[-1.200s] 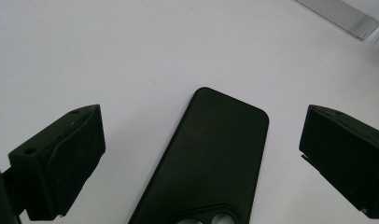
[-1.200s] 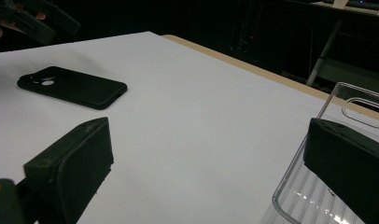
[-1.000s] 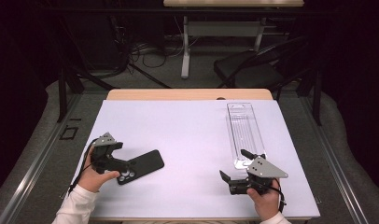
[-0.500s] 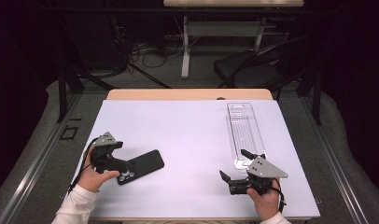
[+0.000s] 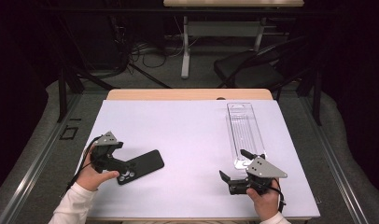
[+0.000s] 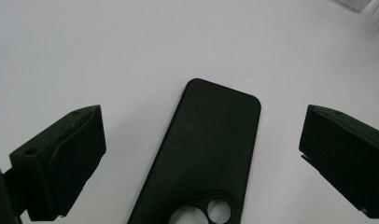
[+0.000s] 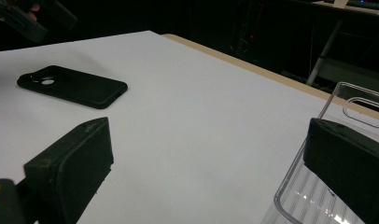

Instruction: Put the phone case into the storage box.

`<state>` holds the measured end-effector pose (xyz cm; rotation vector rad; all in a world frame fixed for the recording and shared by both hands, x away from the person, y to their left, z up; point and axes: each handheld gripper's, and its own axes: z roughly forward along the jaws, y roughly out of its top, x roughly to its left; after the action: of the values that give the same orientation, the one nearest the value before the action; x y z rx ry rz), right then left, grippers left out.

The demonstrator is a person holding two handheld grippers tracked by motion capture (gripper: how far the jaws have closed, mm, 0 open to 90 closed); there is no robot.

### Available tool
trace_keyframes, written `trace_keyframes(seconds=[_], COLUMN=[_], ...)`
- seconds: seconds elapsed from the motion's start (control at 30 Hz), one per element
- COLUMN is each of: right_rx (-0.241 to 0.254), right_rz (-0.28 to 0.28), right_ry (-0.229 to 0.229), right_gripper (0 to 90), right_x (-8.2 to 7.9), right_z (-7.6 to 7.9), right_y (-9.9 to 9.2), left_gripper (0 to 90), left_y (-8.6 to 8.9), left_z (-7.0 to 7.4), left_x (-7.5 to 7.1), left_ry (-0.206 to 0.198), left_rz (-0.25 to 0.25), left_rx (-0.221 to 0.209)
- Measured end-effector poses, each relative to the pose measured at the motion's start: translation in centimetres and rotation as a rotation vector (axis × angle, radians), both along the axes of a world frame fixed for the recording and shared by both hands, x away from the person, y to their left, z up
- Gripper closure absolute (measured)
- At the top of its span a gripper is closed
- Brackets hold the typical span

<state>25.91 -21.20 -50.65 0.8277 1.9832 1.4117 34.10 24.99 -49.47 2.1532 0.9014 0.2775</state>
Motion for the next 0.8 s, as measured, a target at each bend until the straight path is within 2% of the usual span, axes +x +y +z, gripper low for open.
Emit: trace_keyframes(seconds=[0.13, 0.4, 0.8], right_rx=[0.0, 0.001, 0.002], right_rz=[0.001, 0.0, -0.001], right_ry=[0.002, 0.001, 0.003], right_gripper=[1.2, 1.2, 1.2], right_x=[0.0, 0.0, 0.1], right_z=[0.0, 0.0, -0.1], right_y=[0.0, 0.0, 0.1], left_gripper=[0.5, 0.5, 0.9], left_y=[0.0, -0.6, -1.4], left_z=[-0.2, -1.4, -1.9], left_x=[0.1, 0.6, 1.3], left_ry=[0.008, 0.041, 0.08], left_rz=[0.008, -0.012, -0.094], left_rx=[0.005, 0.07, 0.145])
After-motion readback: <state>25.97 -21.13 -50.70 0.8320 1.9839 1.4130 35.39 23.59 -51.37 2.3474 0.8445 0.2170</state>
